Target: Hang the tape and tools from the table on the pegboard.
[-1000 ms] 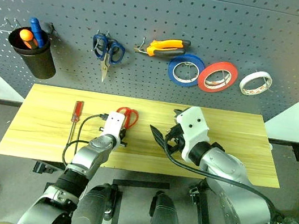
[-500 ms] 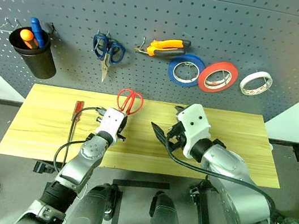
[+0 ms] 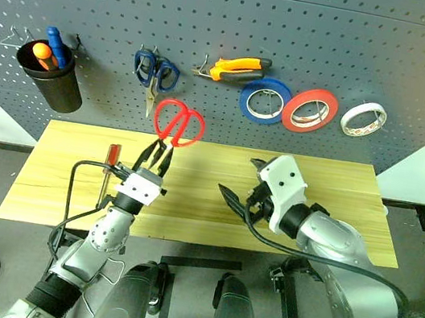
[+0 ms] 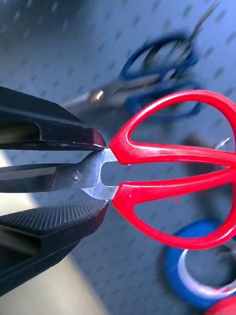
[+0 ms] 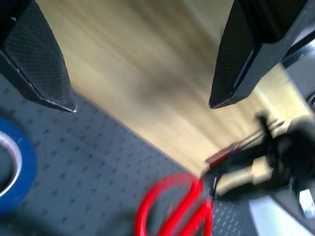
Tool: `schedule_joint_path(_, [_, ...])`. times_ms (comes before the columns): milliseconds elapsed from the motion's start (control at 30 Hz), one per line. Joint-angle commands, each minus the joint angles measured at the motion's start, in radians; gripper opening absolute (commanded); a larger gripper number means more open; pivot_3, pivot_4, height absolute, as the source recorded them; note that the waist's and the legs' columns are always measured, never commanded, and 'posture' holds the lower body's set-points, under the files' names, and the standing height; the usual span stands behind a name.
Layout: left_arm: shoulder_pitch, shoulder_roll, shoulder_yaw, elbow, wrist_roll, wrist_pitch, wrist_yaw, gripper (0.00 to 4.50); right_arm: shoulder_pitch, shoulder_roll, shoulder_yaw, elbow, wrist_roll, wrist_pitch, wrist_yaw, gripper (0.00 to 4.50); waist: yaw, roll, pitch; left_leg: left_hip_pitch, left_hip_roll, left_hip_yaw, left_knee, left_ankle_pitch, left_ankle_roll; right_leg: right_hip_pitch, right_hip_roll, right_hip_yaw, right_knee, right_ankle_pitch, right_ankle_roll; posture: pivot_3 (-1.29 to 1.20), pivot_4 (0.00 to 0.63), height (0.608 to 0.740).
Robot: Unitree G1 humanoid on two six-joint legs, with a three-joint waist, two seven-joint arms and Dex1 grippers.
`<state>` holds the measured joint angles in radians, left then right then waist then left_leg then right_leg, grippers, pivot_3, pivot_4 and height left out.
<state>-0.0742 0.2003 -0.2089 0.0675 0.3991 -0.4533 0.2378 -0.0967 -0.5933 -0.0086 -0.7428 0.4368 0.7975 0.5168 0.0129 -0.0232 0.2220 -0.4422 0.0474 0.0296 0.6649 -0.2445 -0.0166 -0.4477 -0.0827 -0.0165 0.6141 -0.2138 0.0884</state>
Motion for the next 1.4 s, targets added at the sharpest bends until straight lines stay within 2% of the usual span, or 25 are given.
schedule_joint_path(33, [-0.031, -0.007, 0.045, -0.039, 0.029, -0.067, 0.062, 1.08, 0.016, -0.011, -0.050, -0.061, 0.048, -0.043, 0.038, 4.50, 0.000, 0.001, -0.003, 0.000, 0.000, 0.000, 0.000, 0.000, 0.000, 0.000, 0.000, 0.000, 0.000, 0.000, 0.000, -0.03, 0.146, 0.716])
schedule_joint_path(433, [-0.114, -0.012, 0.121, 0.009, 0.068, -0.081, 0.147, 1.08, -0.049, 0.062, -0.139, -0.125, 0.301, -0.094, 0.051, 4.50, 0.000, -0.001, -0.023, 0.007, 0.000, 0.000, 0.000, 0.000, 0.000, 0.007, 0.001, 0.000, 0.000, 0.000, 0.001, -0.02, 0.125, 0.716])
schedule_joint_path(700, [-0.154, -0.035, 0.130, 0.082, 0.065, -0.056, 0.168, 1.08, -0.066, 0.038, -0.121, -0.108, 0.315, -0.104, 0.038, 4.50, 0.000, 0.000, -0.033, 0.016, 0.000, 0.001, 0.000, 0.000, 0.000, 0.016, 0.001, 0.000, 0.000, -0.001, -0.001, -0.02, 0.119, 0.716])
schedule_joint_path(1033, [-0.140, -0.048, 0.130, 0.124, 0.056, -0.043, 0.157, 1.08, -0.061, 0.013, -0.121, -0.115, 0.327, -0.104, 0.025, 4.50, -0.001, 0.001, -0.035, 0.017, 0.000, 0.001, 0.000, 0.000, 0.000, 0.016, 0.001, 0.000, 0.001, -0.001, -0.002, -0.02, 0.124, 0.716])
schedule_joint_path(1400, [-0.194, -0.035, 0.131, 0.236, 0.058, -0.053, 0.173, 1.08, -0.058, 0.007, -0.102, -0.117, 0.327, -0.102, 0.005, 4.50, 0.001, 0.001, -0.040, 0.017, 0.000, 0.001, 0.001, 0.000, 0.000, 0.016, 0.001, 0.000, 0.002, 0.000, -0.001, -0.02, 0.124, 0.716])
